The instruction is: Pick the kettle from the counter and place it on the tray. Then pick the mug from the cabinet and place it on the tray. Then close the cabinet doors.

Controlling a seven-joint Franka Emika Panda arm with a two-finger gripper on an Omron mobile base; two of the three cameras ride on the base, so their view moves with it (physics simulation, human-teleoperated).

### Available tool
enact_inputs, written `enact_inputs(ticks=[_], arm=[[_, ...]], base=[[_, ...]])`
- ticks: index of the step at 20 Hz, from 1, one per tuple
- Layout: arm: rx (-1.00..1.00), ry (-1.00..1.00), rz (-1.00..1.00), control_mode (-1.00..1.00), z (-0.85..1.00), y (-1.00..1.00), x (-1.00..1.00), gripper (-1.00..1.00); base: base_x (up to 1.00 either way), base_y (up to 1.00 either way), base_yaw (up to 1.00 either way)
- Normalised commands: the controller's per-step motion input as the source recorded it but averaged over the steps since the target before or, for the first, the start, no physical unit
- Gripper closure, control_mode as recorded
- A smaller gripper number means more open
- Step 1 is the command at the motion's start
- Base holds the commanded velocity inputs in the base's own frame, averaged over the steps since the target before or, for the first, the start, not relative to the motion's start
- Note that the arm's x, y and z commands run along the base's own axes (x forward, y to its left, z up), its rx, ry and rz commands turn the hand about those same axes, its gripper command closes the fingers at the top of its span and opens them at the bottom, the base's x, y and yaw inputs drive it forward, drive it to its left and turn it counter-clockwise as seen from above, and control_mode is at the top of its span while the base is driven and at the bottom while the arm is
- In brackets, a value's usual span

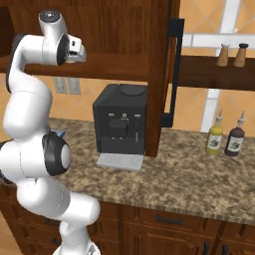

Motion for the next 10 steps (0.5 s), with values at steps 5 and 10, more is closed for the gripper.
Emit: enact_inputs(ticks=[5, 10], arm=[[0.0, 0.0, 0.01, -1.0, 0.0, 0.29, 0.18, -1.0], [0.0, 0.0, 0.0, -1.0, 0.0, 0.21, 0.28, -1.0]], base=[[0.0, 0.0, 0.0], [0.0, 0.0, 0.0]])
